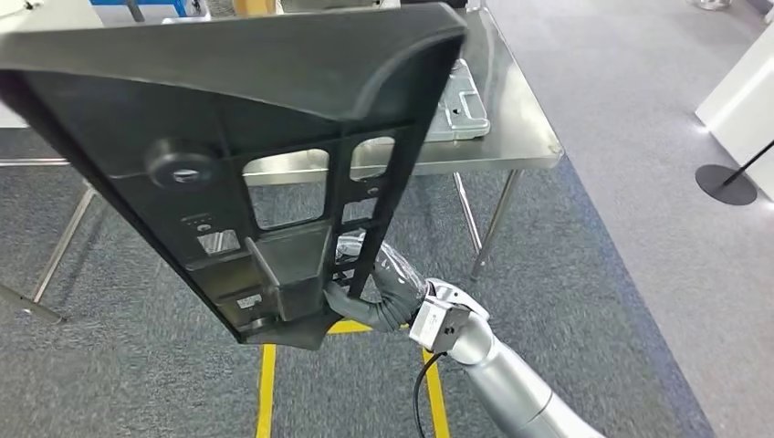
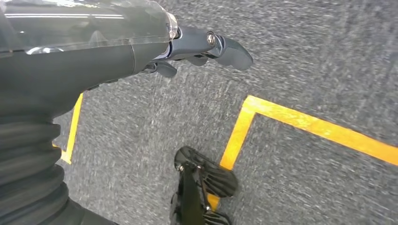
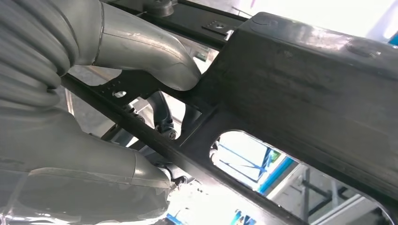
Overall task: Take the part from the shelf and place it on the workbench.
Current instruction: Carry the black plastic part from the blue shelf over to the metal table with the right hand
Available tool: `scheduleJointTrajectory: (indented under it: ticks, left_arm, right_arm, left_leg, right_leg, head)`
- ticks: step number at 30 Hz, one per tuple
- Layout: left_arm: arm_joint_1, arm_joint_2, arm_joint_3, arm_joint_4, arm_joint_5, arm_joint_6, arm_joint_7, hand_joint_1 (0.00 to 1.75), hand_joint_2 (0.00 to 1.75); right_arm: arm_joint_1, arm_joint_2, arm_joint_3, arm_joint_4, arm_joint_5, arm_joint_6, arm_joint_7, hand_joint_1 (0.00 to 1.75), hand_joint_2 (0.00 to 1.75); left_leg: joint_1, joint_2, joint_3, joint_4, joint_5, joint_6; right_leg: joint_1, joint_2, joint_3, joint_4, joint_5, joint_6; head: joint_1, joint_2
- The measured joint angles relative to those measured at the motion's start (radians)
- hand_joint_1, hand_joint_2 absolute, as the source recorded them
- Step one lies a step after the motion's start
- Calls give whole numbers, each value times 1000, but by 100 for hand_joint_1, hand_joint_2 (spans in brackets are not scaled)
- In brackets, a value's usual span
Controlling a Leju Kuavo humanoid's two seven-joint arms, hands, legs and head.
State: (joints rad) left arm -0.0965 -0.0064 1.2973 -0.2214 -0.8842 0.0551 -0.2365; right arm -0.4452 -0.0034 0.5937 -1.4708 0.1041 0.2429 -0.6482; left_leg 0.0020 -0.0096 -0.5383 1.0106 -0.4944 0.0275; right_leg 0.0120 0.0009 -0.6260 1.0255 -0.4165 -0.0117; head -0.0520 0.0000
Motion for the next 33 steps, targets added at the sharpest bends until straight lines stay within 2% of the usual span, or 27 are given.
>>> scheduleJointTrajectory:
  ticks: [1, 3, 5, 6, 8, 9, 10, 11, 12, 13, 14, 15, 18, 20, 21, 23, 24, 25, 26, 28, 29, 30, 31, 33]
  left_arm:
    - [0, 0, 0, 0, 0, 0, 0, 0, 175]
    - [-2, 3, 0, 0, 0, 1, -1, 0, 175]
    - [-4, 6, 0, 0, 1, 2, -1, 0, 175]
    - [-4, 6, 1, 0, 2, 2, -2, 0, 175]
    - [-2, 10, 2, 0, 4, 2, -2, 0, 175]
    - [0, 11, 2, 0, 4, 2, -2, 0, 175]
    - [2, 13, 2, 0, 5, 2, -2, 0, 175]
    - [3, 14, 3, 0, 5, 2, -2, 0, 175]
    - [3, 15, 3, 0, 5, 1, -2, 0, 175]
    - [3, 16, 3, 0, 5, 1, -3, 0, 175]
    - [2, 16, 4, 0, 5, 1, -3, 0, 175]
    - [2, 16, 4, 0, 5, 1, -4, 0, 175]
    - [3, 17, 4, 0, 5, 2, -3, 0, 175]
    - [2, 17, 5, 0, 5, 3, -3, 0, 175]
    - [2, 17, 5, 0, 5, 4, -3, 0, 175]
    - [1, 17, 5, 0, 5, 5, -2, 0, 175]
    - [2, 17, 5, 0, 4, 5, -2, 0, 175]
    - [3, 17, 5, 0, 4, 5, -1, 0, 175]
    - [4, 17, 5, 0, 3, 5, -1, 0, 175]
    - [5, 17, 5, 0, 1, 5, -1, 0, 175]
    - [4, 16, 5, 1, -1, 5, 0, 0, 175]
    - [4, 15, 5, 1, -3, 5, 0, 0, 175]
    - [3, 14, 5, 2, -5, 5, 2, 0, 175]
    - [1, 17, 5, 2, -7, 6, 3, 0, 175]
  right_arm:
    - [0, 0, 0, 1, -1, -3, -2, 175, 175]
    - [1, 0, 0, 2, -1, -8, -4, 175, 175]
    - [-1, 2, 1, 3, -1, -10, -6, 175, 175]
    - [-2, 3, 1, 4, -1, -10, -7, 175, 175]
    - [-3, 4, 2, 8, -1, -10, -7, 175, 175]
    - [-2, 5, 2, 11, -1, -10, -7, 175, 175]
    - [-2, 5, 2, 14, -1, -10, -7, 175, 175]
    - [-2, 5, 3, 16, -1, -10, -7, 175, 175]
    - [-2, 5, 3, 17, -2, -10, -8, 175, 175]
    - [-3, 5, 3, 19, -2, -10, -9, 175, 175]
    - [-4, 6, 3, 20, -3, -10, -10, 175, 175]
    - [-5, 6, 4, 20, -3, -11, -11, 175, 175]
    - [-7, 8, 4, 21, -4, -11, -12, 175, 175]
    - [-10, 9, 4, 21, -5, -11, -13, 175, 175]
    - [-11, 10, 4, 22, -5, -11, -13, 175, 175]
    - [-12, 10, 4, 24, -6, -12, -14, 175, 175]
    - [-10, 10, 4, 27, -6, -12, -14, 175, 175]
    - [-9, 9, 4, 29, -6, -13, -14, 175, 175]
    - [-8, 9, 4, 31, -6, -13, -14, 175, 175]
    - [-8, 9, 4, 32, -7, -16, -16, 175, 175]
    - [-8, 9, 4, 33, -7, -18, -18, 175, 175]
    - [-8, 9, 4, 33, -8, -20, -20, 175, 175]
    - [-8, 9, 4, 33, -9, -23, -21, 175, 175]
    - [-8, 10, 4, 33, -9, -26, -23, 175, 175]
  left_leg:
    - [0, 1, 2, -2, -2, -5]
    - [-1, 4, 10, -6, -9, -16]
    - [-2, 5, -6, 42, -34, -26]
    - [2, 5, -36, 99, -55, -32]
    - [9, 5, -120, 231, -93, -42]
    - [12, 5, -152, 268, -91, -47]
    - [16, 5, -165, 265, -66, -51]
    - [19, 6, -158, 221, -21, -54]
    - [22, 7, -136, 151, 29, -57]
    - [22, 7, -111, 88, 63, -59]
    - [22, 7, -91, 41, 81, -56]
    - [20, 7, -81, 19, 82, -50]
    - [16, 5, -74, 13, 66, -26]
    - [18, 4, -65, 9, 59, -12]
    - [18, 4, -61, 8, 56, -7]
    - [16, 4, -53, 8, 46, 0]
    - [13, 3, -48, 8, 41, 1]
    - [11, 2, -40, 8, 34, 2]
    - [8, 1, -29, 8, 27, 3]
    - [3, -1, -6, 6, 11, 2]
    - [1, -2, 3, 5, 4, 0]
    - [1, -2, 7, 4, -2, -4]
    - [2, -1, 9, 2, -6, -9]
    - [2, 2, 17, -6, -13, -19]
  right_leg:
    - [2, 0, 3, -7, -5, -2]
    - [-3, 2, 17, -26, -8, -4]
    - [-12, 0, 42, -47, -12, -8]
    - [-14, -1, 53, -52, -16, -9]
    - [-15, -2, 66, -53, -27, -11]
    - [-16, -1, 73, -52, -34, -10]
    - [-17, 0, 81, -51, -41, -8]
    - [-19, 1, 91, -49, -50, -5]
    - [-20, 1, 101, -46, -61, 0]
    - [-19, 1, 110, -42, -71, 6]
    - [-19, 2, 115, -39, -80, 12]
    - [-17, 3, 117, -36, -87, 18]
    - [-18, 3, 120, -36, -99, 35]
    - [-20, 2, 103, 6, -123, 44]
    - [-21, 2, 73, 61, -145, 47]
    - [-21, 1, -23, 210, -187, 49]
    - [-21, 1, -64, 262, -190, 48]
    - [-20, 1, -89, 278, -171, 45]
    - [-18, 1, -91, 249, -131, 39]
    - [-9, 1, -53, 120, -33, 15]
    - [-4, 1, -32, 60, -1, 3]
    - [1, 0, -17, 21, 11, -6]
    - [6, 0, -10, 4, 7, -13]
    - [3, 1, 2, -16, 0, -14]
  head:
    - [0, 0]
    - [0, 0]
    - [0, 0]
    - [0, 0]
    - [0, 0]
    - [0, 0]
    - [0, 0]
    - [-1, 0]
    - [0, 0]
    - [0, 0]
    - [0, 0]
    - [0, 0]
    - [0, 0]
    - [0, 0]
    - [0, 0]
    - [0, 0]
    - [0, 0]
    - [0, 0]
    - [0, 0]
    - [0, 0]
    - [0, 0]
    - [1, 0]
    - [1, 0]
    - [2, 0]
